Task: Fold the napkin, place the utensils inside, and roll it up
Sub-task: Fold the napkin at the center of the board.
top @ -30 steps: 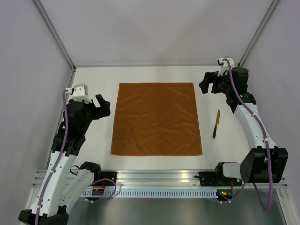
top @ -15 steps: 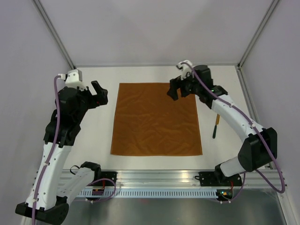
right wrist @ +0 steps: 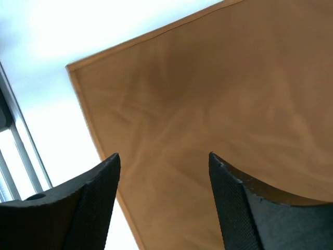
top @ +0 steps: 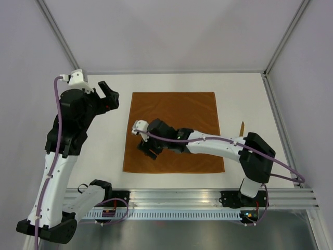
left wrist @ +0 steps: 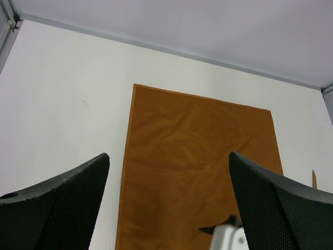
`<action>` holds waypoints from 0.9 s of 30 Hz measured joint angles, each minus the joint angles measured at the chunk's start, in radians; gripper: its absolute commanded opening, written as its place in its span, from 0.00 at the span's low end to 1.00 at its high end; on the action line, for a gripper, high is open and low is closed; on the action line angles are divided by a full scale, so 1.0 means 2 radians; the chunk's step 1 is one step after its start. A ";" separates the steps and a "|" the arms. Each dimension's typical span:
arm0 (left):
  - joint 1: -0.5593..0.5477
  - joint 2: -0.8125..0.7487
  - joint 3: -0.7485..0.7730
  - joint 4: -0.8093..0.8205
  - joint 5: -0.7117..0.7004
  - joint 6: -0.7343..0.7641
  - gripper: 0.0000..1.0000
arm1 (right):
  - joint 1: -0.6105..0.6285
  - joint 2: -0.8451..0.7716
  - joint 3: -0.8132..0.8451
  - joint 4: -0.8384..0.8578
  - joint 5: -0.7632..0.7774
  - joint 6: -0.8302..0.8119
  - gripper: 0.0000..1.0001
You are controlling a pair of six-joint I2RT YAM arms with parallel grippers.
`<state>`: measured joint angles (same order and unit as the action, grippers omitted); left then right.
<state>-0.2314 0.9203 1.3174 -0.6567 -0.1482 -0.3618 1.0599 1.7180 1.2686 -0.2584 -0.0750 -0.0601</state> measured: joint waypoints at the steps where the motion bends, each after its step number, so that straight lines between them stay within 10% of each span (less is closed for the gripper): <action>1: 0.000 0.002 0.000 -0.001 0.000 -0.001 1.00 | 0.018 0.011 0.000 0.000 0.012 0.000 0.73; 27: 0.000 0.021 0.007 -0.015 -0.004 -0.007 1.00 | 0.147 0.172 0.076 0.093 0.072 0.012 0.52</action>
<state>-0.2314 0.9623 1.3312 -0.6872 -0.1566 -0.3759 1.3533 2.0628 1.4208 -0.0734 0.0689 -0.0353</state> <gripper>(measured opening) 0.993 0.521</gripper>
